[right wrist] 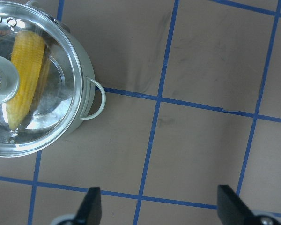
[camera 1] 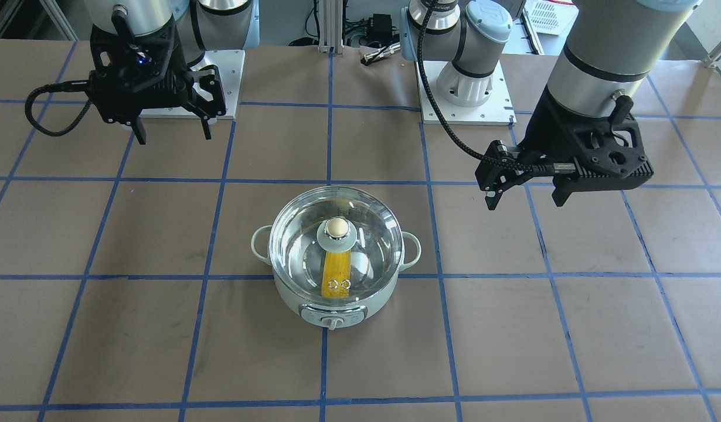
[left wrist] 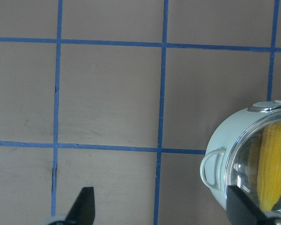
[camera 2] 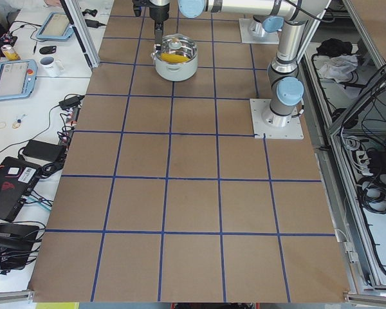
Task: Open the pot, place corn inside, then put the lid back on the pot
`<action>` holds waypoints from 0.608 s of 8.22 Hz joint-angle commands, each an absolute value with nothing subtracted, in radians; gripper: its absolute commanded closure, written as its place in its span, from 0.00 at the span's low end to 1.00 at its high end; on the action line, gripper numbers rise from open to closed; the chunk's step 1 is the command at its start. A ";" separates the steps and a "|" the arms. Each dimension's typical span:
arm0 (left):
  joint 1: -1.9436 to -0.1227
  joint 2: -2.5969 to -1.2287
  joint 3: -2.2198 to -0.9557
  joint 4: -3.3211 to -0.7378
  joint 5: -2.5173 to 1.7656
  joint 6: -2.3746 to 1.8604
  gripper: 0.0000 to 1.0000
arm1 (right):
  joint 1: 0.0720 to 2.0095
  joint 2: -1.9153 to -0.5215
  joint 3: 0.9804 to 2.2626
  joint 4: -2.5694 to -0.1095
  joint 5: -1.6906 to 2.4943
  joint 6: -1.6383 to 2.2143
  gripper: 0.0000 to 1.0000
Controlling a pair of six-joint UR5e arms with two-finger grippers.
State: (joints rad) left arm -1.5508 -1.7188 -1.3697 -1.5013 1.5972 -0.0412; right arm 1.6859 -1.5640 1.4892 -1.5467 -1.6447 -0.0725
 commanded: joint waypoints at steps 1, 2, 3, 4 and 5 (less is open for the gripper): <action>-1.551 -1.721 -1.371 -1.503 1.597 -0.040 0.00 | 1.686 -1.562 1.489 -1.548 -1.638 -0.077 0.10; -1.551 -1.723 -1.371 -1.503 1.597 -0.040 0.00 | 1.686 -1.562 1.489 -1.546 -1.640 -0.083 0.10; -1.551 -1.726 -1.371 -1.502 1.597 -0.040 0.00 | 1.686 -1.562 1.489 -1.548 -1.638 -0.083 0.10; -1.549 -1.727 -1.371 -1.502 1.597 -0.041 0.00 | 1.686 -1.560 1.489 -1.546 -1.638 -0.081 0.09; -1.551 -1.727 -1.371 -1.502 1.597 -0.040 0.00 | 1.686 -1.560 1.489 -1.546 -1.638 -0.080 0.09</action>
